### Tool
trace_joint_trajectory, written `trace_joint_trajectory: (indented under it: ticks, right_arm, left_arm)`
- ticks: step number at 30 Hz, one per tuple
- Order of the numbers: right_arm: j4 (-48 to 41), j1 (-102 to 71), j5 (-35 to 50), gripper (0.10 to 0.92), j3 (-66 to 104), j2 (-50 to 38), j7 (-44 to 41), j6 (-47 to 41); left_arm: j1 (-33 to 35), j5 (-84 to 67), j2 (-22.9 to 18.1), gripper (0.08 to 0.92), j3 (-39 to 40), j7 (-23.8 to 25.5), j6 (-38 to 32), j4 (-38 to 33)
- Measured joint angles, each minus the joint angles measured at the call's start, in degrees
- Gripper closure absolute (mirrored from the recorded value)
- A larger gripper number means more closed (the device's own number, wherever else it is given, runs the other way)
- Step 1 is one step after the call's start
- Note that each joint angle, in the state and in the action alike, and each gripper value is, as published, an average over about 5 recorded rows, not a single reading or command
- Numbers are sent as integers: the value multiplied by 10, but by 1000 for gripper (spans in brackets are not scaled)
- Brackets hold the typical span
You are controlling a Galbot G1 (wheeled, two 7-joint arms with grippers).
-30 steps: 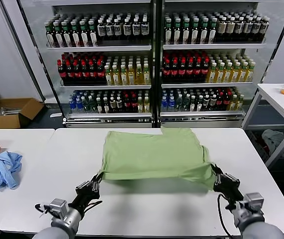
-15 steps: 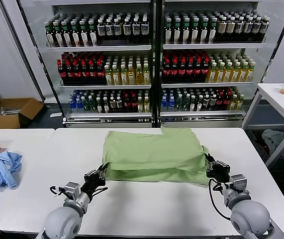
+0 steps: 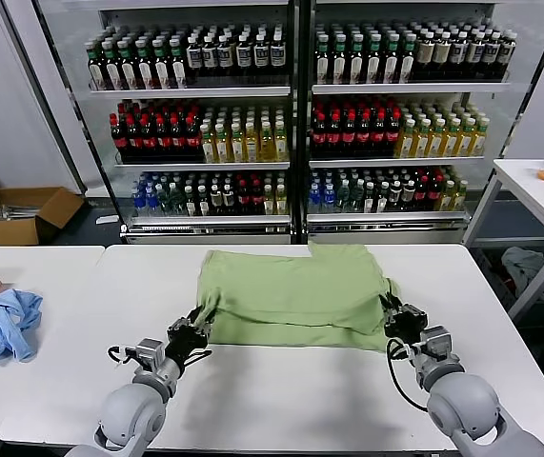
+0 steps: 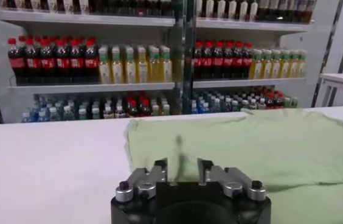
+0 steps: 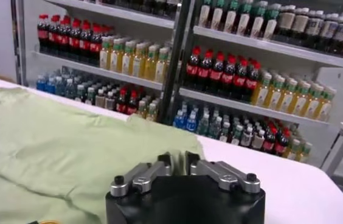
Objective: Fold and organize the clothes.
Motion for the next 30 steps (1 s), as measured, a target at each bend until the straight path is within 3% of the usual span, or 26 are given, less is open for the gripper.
trace_joint_trajectory:
  ticks: [11,14,17,21,30]
  right_arm:
    - [10,-55,4,353,41,16,18,-30]
    - [5,-59,17,271,44,21,27,-46]
    - [-3,-60,34,225,44,26,35,-62]
    - [-13,-59,58,286,40,33,44,-78]
    - [-17,-58,92,546,35,36,49,-91]
  left_arm:
    - [21,3,-11,210,-8,-5,1,3]
    - [19,4,-12,190,-5,-6,4,9]
    - [16,3,-12,235,-1,-7,6,17]
    - [13,0,-12,346,3,-7,7,26]
    - [8,-7,-17,606,11,1,13,36]
